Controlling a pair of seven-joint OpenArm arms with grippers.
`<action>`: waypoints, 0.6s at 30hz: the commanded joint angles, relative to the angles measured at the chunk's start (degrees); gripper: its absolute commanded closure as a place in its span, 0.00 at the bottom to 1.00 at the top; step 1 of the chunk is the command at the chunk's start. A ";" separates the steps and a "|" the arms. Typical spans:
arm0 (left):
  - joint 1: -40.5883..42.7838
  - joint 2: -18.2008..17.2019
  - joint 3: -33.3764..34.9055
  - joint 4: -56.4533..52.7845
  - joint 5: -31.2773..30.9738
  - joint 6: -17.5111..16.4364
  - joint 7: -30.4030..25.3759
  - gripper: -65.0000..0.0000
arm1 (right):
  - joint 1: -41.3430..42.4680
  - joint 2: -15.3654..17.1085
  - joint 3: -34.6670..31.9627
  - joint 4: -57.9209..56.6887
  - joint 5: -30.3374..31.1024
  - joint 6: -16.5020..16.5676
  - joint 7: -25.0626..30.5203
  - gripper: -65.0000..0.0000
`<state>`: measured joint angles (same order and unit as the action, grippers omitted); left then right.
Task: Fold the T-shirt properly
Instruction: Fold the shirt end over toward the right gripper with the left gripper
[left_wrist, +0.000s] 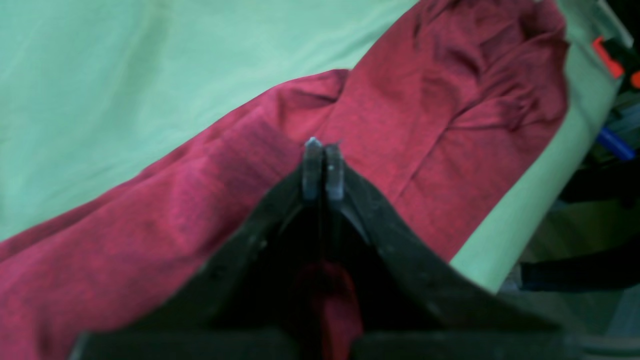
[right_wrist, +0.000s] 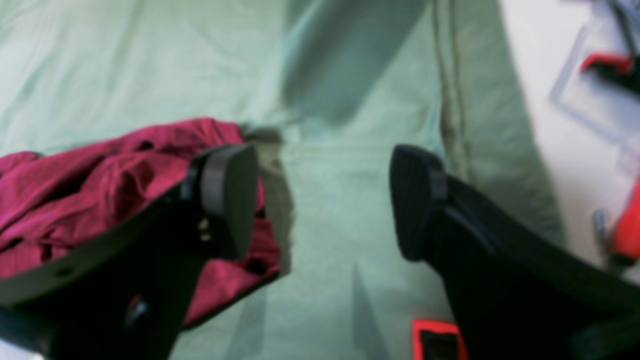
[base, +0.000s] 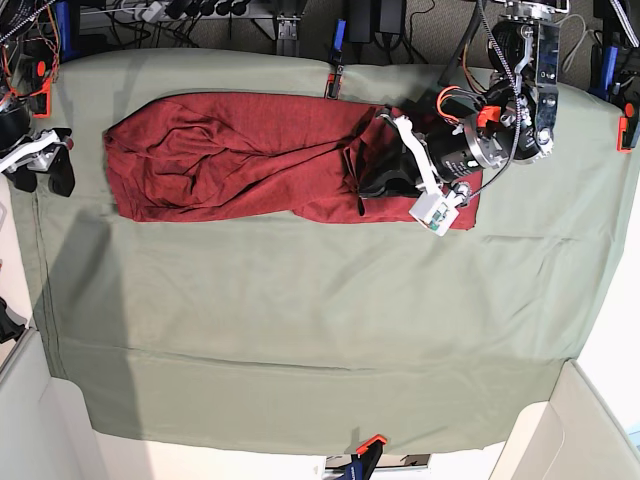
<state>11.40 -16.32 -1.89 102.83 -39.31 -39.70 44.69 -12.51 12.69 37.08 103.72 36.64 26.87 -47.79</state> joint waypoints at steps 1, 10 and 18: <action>-0.74 -0.24 -0.26 0.92 -2.58 -0.30 -1.16 1.00 | 0.42 0.81 -0.81 -0.33 1.77 1.75 0.81 0.37; -0.72 1.25 -0.28 0.92 -6.80 -0.30 -1.11 1.00 | 4.09 0.76 -13.18 -8.52 0.61 2.56 1.27 0.37; -0.72 1.22 -0.28 0.92 -8.07 -0.30 0.24 1.00 | 6.95 0.57 -16.00 -12.37 -0.22 2.45 0.90 0.37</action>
<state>11.40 -14.92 -1.96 102.83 -45.89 -39.70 45.87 -6.33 12.67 20.97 90.50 35.57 29.12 -47.66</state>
